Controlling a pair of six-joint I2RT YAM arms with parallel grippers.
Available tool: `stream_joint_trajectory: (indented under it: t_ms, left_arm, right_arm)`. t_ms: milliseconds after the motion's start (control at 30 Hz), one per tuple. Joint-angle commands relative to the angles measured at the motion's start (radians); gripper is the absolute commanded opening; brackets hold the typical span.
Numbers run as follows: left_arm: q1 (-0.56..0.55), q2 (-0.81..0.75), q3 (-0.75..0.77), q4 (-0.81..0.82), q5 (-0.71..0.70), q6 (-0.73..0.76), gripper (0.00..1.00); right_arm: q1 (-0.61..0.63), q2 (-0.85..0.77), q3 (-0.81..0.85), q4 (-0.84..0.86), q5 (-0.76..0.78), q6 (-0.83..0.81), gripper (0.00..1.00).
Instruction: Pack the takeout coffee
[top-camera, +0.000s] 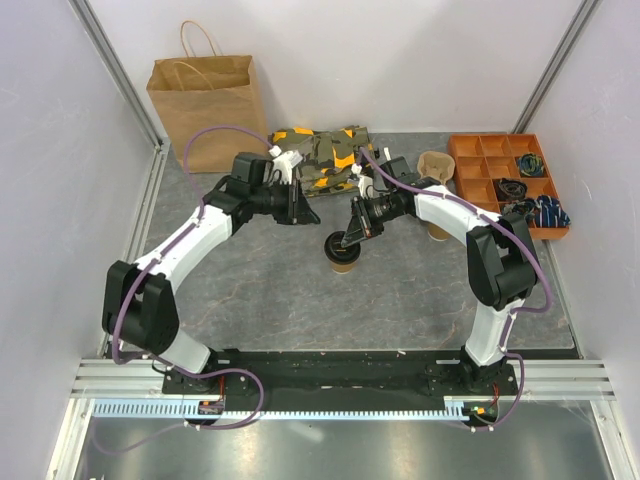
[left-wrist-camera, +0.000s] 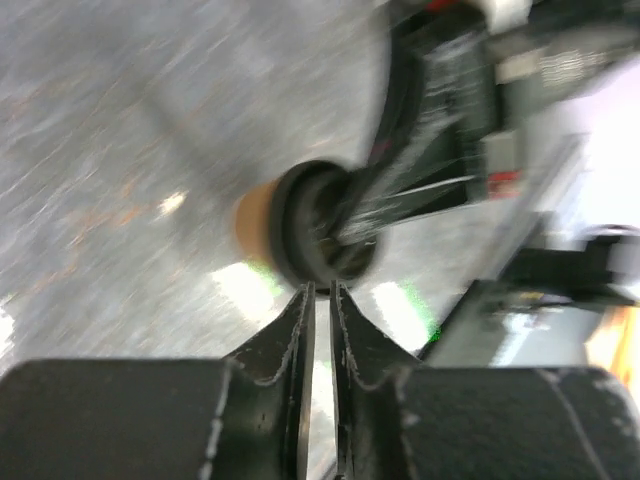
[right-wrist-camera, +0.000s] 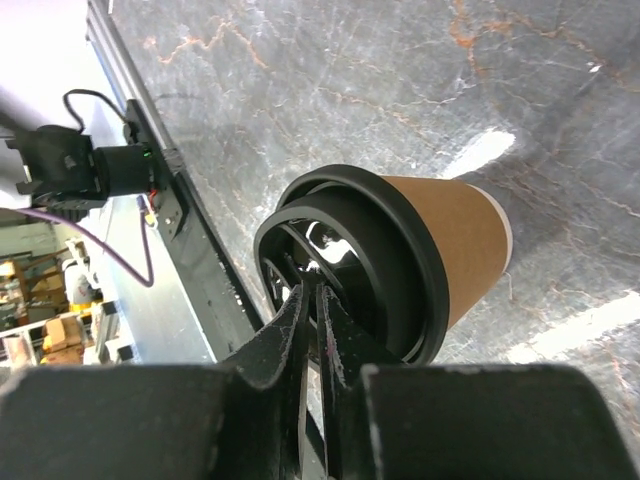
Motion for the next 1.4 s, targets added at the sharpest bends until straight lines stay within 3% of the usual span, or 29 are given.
stream_joint_trajectory:
  t_ms: [0,100,133,267,500,800,1033,1367]
  left_arm:
    - [-0.004,-0.021,-0.097,0.341,0.412,-0.24,0.21]
    - [-0.008,0.002,-0.175,0.529,0.481,-0.418,0.22]
    - [-0.008,0.016,-0.19,0.659,0.498,-0.466,0.22]
    - [-0.01,0.099,-0.238,0.784,0.515,-0.592,0.21]
    - [-0.008,0.22,-0.252,0.818,0.489,-0.643,0.15]
    - [0.002,0.297,-0.258,0.798,0.469,-0.664,0.07]
    - [0.025,0.337,-0.272,0.791,0.465,-0.678,0.02]
    - [0.027,0.327,-0.246,0.677,0.436,-0.595,0.02]
  right_arm:
    - [-0.021,-0.025,0.027,0.0,-0.061,0.007,0.15]
    - [-0.047,-0.026,0.018,0.021,-0.111,0.034,0.16]
    - [-0.054,-0.028,0.017,0.028,-0.125,0.042,0.16]
    - [-0.06,-0.048,-0.012,0.055,-0.156,0.086,0.16]
    - [-0.058,-0.036,-0.042,0.072,-0.159,0.099,0.15]
    - [-0.06,-0.149,-0.014,0.167,-0.141,0.157,0.14]
    - [0.006,-0.189,0.032,0.135,0.0,0.097,0.08]
    - [0.091,-0.164,0.124,-0.009,0.281,-0.055,0.0]
